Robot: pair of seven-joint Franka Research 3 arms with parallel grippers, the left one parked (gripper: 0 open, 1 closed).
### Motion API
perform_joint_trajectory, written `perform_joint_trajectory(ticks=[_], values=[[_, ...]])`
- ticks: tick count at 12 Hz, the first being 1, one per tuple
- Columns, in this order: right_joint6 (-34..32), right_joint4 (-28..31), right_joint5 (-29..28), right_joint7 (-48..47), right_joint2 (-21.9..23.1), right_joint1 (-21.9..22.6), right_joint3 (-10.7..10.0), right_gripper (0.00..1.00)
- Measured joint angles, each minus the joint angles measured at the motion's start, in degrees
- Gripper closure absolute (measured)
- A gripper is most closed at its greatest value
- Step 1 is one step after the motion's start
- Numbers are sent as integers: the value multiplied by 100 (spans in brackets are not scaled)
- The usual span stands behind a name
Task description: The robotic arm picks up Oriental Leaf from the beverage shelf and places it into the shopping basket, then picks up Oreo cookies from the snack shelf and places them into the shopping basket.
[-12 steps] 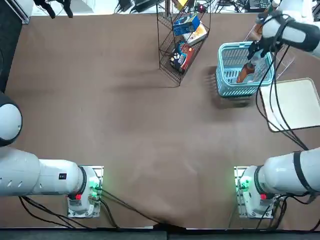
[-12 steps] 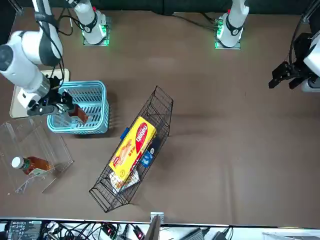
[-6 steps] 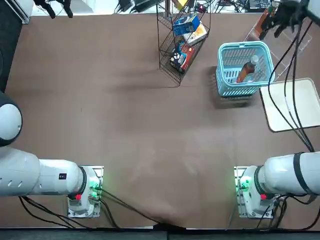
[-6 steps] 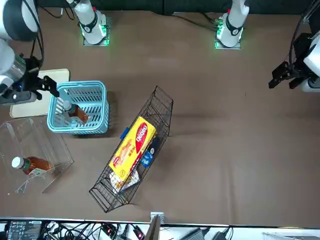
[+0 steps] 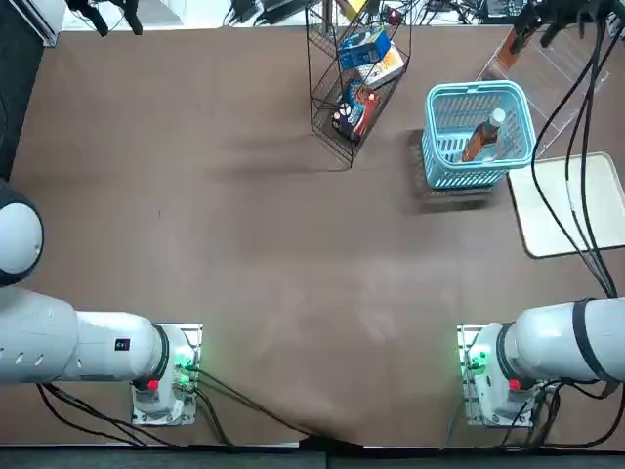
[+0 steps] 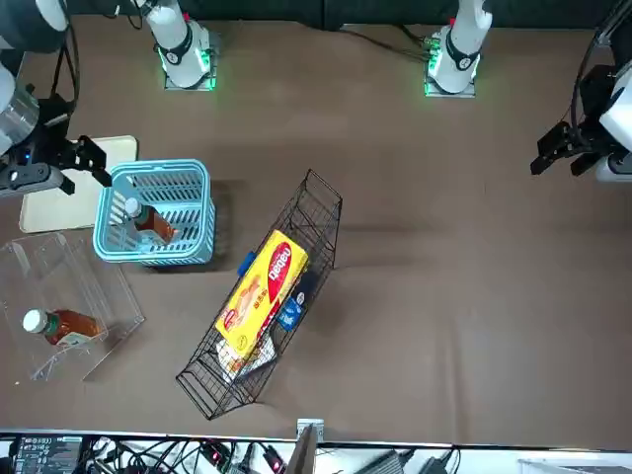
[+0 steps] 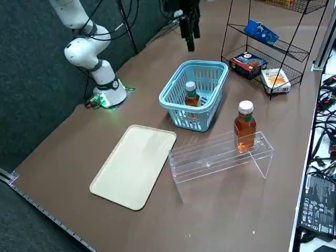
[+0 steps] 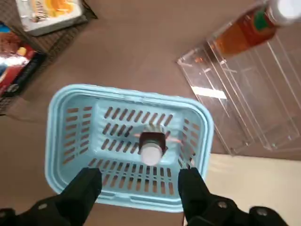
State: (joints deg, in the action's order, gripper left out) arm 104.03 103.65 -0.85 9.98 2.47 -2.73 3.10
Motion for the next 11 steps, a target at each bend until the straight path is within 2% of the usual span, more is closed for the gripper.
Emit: perform_joint_trajectory(ticks=[4, 7, 11], values=[[1, -112, -132, 449, -6, 346, 51, 0], [24, -112, -766, 1260, -14, 394, 52, 0], [96, -89, -1909, 2503, -59, 355, -16, 0]])
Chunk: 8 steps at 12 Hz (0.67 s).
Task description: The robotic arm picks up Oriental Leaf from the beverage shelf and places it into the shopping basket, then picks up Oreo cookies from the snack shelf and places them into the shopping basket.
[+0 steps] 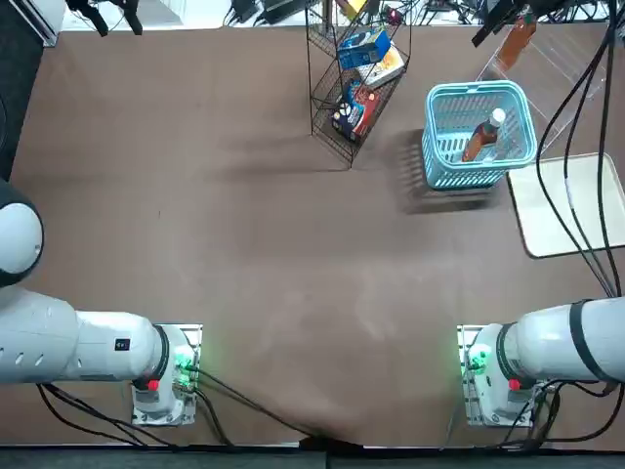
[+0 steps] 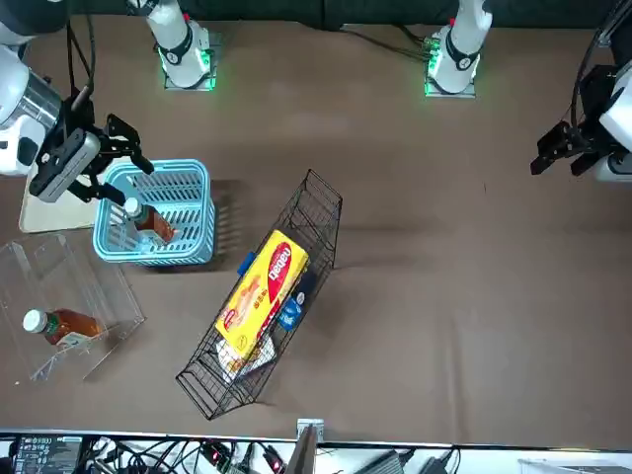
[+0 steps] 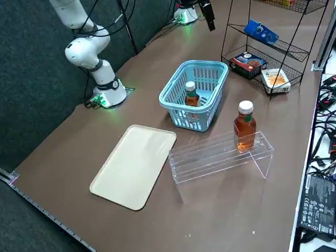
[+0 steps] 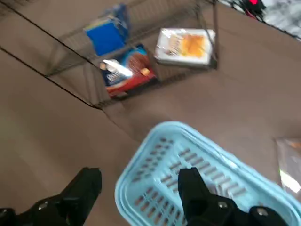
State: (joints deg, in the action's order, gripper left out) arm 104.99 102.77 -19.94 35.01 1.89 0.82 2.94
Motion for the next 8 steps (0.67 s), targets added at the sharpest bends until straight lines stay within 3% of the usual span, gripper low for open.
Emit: perform_joint_trajectory(ticks=[4, 8], values=[[343, 336, -1252, 1448, -59, -132, -64, 0], [1213, 1105, -2674, 3211, -88, -138, -66, 0]])
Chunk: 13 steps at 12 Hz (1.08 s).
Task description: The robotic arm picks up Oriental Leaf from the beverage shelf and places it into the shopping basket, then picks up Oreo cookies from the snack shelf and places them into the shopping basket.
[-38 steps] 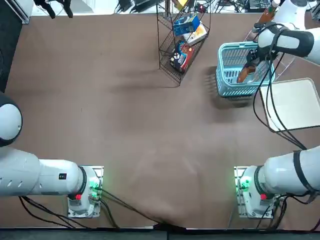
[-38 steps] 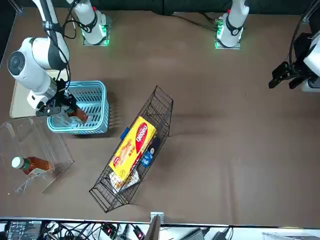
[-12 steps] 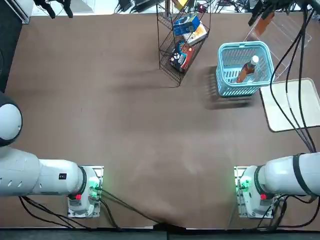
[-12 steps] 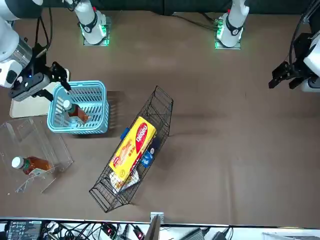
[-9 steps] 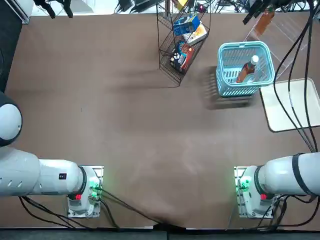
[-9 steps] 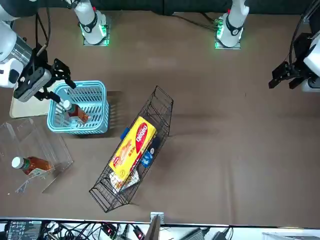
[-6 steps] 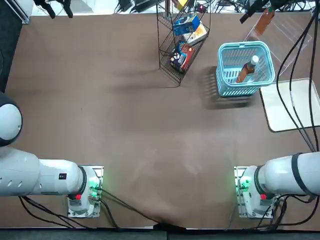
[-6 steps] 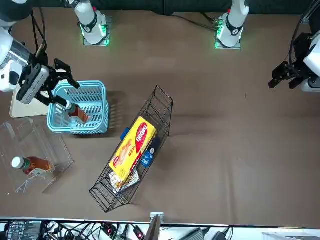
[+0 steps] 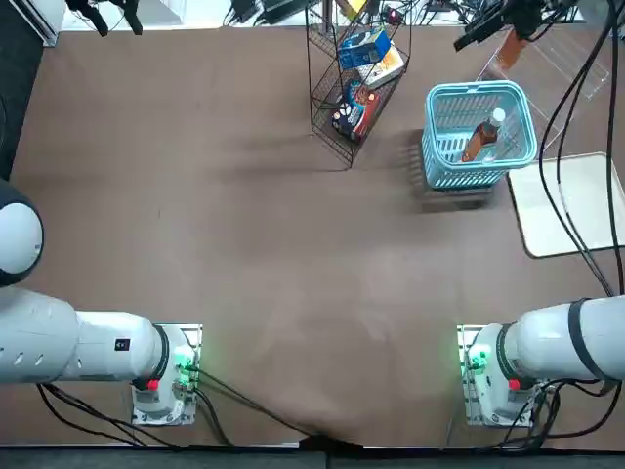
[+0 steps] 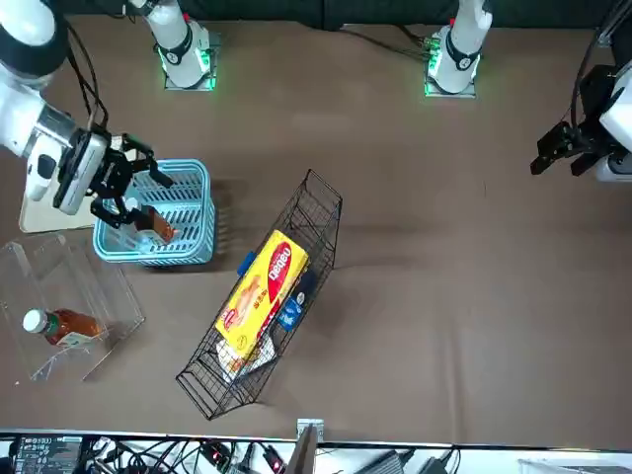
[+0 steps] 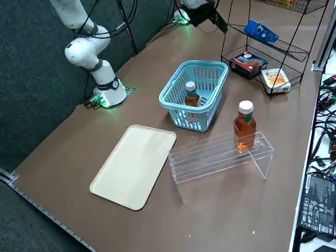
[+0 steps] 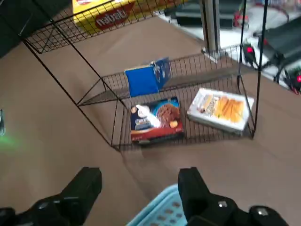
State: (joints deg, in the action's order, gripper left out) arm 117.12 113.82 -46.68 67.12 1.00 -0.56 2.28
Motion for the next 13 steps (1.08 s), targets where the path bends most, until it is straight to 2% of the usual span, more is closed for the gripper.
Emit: perform_joint_trajectory(ticks=[5, 10, 13], values=[[831, 589, -1093, 1416, -1, 117, 54, 0], [1871, 896, -1389, 1565, 18, 697, 88, 0], [2093, 1008, -1791, 1809, 16, 919, 96, 0]])
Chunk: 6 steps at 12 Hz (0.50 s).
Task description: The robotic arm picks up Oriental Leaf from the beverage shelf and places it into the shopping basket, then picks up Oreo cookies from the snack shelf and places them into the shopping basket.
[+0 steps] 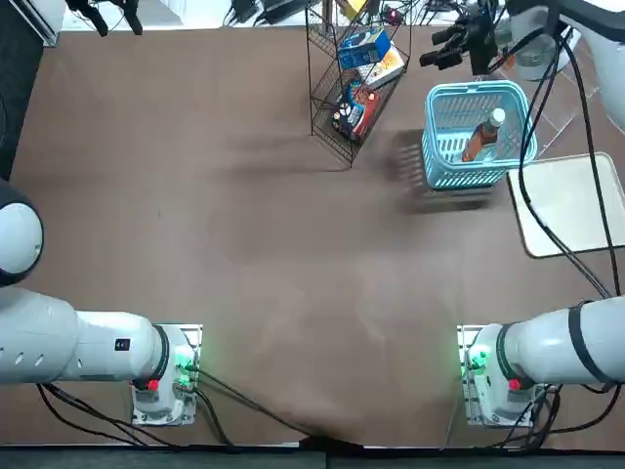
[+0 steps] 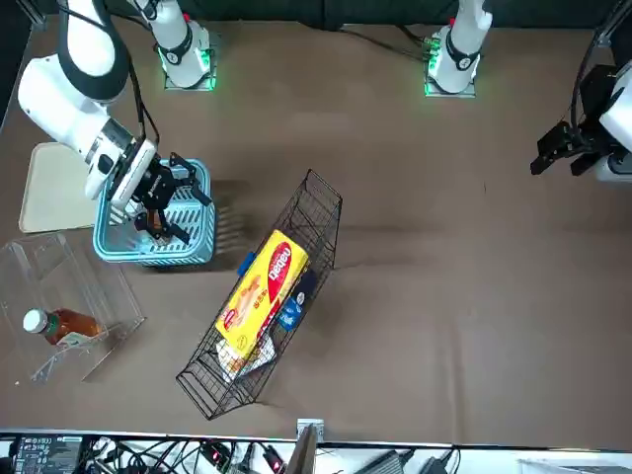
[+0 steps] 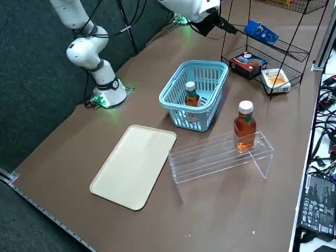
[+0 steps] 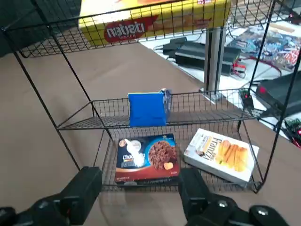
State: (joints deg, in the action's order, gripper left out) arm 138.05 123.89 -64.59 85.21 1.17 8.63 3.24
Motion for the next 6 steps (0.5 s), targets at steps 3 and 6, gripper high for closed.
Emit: perform_joint_trajectory(ticks=[3, 6], values=[[10, 67, -424, 457, -37, 2, -14, 0], [328, 69, -574, 555, -166, 168, -14, 0]])
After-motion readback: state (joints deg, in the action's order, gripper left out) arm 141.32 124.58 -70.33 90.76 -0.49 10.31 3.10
